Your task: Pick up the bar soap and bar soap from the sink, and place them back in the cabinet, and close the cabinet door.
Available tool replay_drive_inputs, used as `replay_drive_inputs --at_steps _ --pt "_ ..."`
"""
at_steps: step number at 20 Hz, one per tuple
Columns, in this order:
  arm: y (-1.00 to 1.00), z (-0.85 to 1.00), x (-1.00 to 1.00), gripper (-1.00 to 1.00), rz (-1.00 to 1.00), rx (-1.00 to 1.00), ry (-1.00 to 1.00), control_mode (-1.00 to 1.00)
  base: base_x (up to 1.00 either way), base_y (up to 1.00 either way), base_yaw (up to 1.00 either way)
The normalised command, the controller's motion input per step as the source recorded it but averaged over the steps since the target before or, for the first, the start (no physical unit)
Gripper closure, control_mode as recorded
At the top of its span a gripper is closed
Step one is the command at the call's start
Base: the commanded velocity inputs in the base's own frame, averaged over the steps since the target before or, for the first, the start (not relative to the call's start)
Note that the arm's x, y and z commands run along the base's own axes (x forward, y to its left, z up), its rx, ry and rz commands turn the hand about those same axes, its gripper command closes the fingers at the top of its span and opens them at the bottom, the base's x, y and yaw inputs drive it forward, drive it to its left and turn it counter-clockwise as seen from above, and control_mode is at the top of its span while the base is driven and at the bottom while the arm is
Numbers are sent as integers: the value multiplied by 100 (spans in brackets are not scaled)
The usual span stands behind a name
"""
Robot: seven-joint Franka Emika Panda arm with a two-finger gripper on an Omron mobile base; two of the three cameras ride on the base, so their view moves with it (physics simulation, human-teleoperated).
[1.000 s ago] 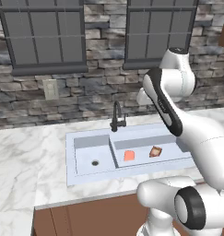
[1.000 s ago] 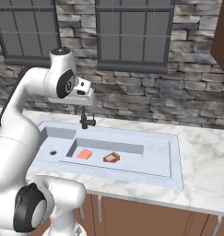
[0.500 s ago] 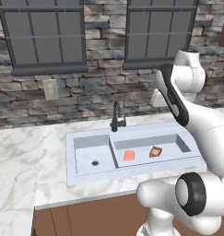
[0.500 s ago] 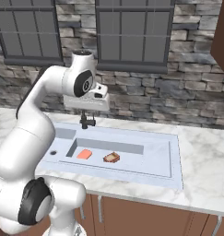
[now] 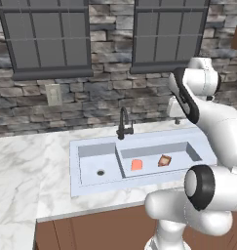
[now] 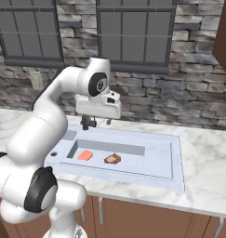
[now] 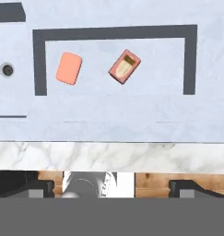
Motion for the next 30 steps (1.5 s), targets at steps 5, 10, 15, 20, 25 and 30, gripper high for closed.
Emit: replay_drive_inputs --at_steps 5,10,15,20,25,30 --pt "-11 -25 14 -100 -7 0 14 -100 0 0 0" --pt "-8 -31 24 -100 -7 0 8 -100 0 0 0" --pt "-1 -34 27 -100 -8 0 5 -100 0 0 0" --pt "0 -40 30 -100 -7 0 1 -100 0 0 0" --pt "0 -41 28 -100 -5 -3 0 -100 0 0 0" --pt "0 -39 22 -100 -4 -4 0 -100 0 0 0"
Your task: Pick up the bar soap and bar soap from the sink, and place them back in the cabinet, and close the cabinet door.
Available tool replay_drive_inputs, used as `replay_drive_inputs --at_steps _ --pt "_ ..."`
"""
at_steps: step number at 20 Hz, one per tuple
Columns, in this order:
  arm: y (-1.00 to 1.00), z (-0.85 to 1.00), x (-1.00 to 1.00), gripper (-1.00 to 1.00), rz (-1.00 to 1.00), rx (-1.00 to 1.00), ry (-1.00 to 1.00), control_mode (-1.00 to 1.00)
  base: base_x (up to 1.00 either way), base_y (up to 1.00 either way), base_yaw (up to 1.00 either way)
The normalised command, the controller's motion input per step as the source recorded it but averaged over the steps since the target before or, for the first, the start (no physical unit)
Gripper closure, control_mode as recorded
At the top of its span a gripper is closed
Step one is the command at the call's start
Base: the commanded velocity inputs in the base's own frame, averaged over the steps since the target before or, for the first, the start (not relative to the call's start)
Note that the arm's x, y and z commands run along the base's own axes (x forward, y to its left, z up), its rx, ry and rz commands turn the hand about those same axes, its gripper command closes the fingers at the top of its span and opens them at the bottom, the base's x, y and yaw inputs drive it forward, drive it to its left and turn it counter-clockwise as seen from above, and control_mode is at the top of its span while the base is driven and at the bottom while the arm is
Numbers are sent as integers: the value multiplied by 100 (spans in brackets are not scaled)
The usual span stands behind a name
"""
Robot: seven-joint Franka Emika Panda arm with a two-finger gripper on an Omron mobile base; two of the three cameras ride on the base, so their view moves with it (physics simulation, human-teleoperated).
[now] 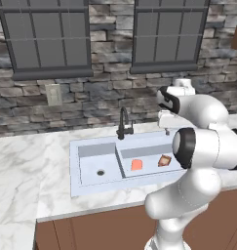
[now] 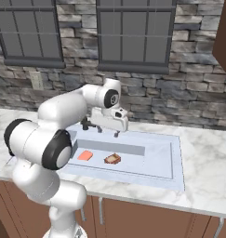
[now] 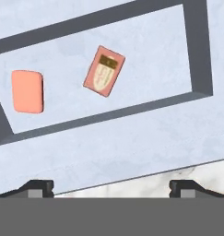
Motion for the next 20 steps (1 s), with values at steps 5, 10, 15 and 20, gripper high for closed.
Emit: replay_drive_inputs --at_steps 5,10,15,20 --pt "0 -37 18 -100 -3 -2 0 -100 0 0 0" --pt "0 -29 11 -100 -3 0 0 -100 0 0 0" --pt "0 -24 16 -100 -3 0 0 -100 0 0 0" --pt "0 -23 17 -100 -1 0 0 -100 0 0 0"
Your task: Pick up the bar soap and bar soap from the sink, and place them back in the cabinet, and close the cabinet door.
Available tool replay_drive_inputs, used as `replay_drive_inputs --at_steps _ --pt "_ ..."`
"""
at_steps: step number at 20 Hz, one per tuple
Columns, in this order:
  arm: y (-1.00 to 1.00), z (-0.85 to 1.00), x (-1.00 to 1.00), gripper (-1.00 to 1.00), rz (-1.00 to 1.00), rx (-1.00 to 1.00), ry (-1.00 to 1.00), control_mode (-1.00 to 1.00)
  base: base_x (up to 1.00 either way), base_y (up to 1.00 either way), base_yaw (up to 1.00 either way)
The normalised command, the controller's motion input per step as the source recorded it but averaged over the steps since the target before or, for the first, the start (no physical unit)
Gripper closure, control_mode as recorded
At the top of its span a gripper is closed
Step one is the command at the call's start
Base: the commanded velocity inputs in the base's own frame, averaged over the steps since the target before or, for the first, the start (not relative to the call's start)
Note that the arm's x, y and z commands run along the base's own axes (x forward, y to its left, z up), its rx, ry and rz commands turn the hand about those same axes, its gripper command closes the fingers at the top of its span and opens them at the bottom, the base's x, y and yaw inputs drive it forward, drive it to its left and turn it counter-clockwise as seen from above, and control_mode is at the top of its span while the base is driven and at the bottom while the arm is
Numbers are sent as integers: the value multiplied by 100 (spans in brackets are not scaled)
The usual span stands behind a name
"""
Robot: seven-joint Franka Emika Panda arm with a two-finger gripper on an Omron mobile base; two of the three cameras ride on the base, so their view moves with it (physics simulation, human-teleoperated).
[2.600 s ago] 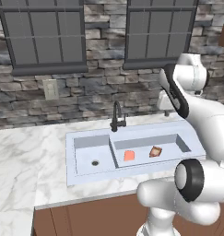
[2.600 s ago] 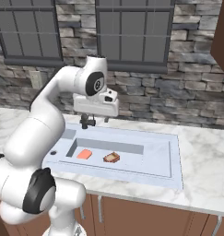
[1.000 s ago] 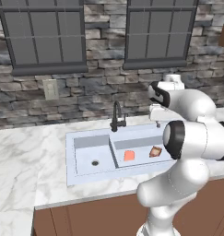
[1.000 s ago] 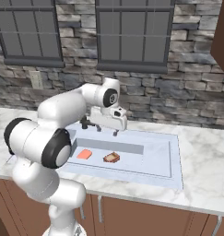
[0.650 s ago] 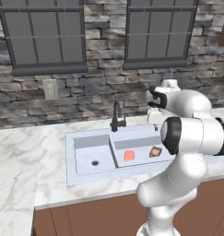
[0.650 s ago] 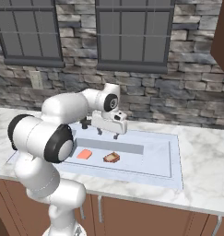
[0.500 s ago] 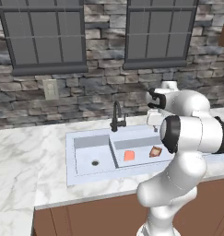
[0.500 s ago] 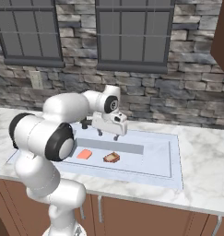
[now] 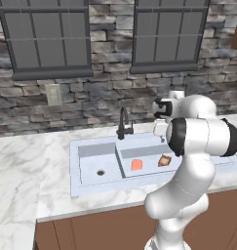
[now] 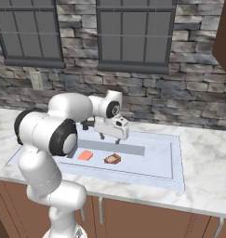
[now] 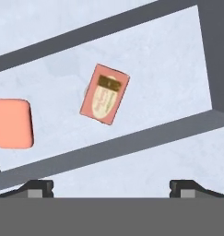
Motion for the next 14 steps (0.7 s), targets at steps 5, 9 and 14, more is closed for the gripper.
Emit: replay_drive_inputs --at_steps 5,9,14 --pt "-1 -21 18 -100 0 0 0 -100 0 0 0" --pt "-2 -21 10 -100 0 0 0 -100 0 0 0" --pt "0 -25 15 -100 0 0 0 -100 0 0 0"
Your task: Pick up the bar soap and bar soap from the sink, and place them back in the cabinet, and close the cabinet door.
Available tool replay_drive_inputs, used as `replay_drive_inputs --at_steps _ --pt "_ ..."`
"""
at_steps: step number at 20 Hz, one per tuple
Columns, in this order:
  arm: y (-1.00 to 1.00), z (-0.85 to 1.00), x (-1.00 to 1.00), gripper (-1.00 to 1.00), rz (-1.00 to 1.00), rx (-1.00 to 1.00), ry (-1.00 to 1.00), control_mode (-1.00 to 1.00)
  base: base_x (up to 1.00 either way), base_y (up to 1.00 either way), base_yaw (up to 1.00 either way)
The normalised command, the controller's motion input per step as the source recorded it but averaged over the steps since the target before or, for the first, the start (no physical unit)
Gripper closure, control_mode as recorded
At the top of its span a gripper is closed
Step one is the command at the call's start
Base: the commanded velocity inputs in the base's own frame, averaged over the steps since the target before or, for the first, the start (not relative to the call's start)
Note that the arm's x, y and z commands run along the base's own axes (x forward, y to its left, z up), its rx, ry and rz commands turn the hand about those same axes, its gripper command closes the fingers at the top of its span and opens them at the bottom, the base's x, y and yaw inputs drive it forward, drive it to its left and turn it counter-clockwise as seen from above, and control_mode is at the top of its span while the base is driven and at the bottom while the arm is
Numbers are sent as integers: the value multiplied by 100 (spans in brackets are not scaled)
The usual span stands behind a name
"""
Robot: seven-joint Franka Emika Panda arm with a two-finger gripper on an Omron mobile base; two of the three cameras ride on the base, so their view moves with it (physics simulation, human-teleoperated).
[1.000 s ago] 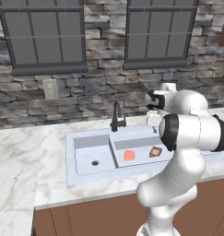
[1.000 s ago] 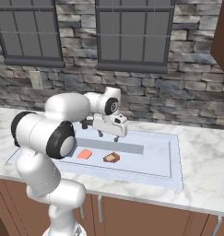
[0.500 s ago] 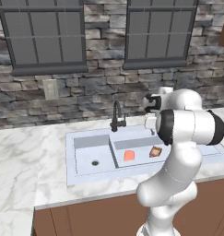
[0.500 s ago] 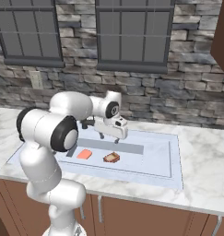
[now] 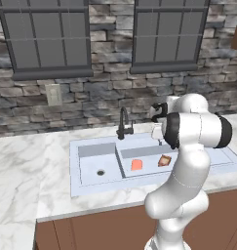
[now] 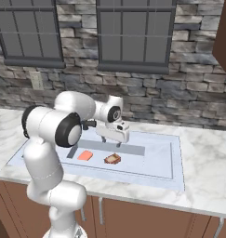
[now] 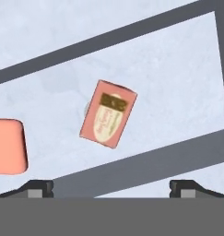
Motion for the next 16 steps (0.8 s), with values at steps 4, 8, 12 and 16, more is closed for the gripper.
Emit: replay_drive_inputs --at_steps 4,8,12,16 --pt "0 -25 17 -100 0 0 0 -100 0 0 0" --pt "0 -19 22 -100 0 0 0 -100 0 0 0" --pt "0 -20 20 -100 0 0 0 -100 0 0 0" --pt "0 -15 18 -100 0 0 0 -100 0 0 0"
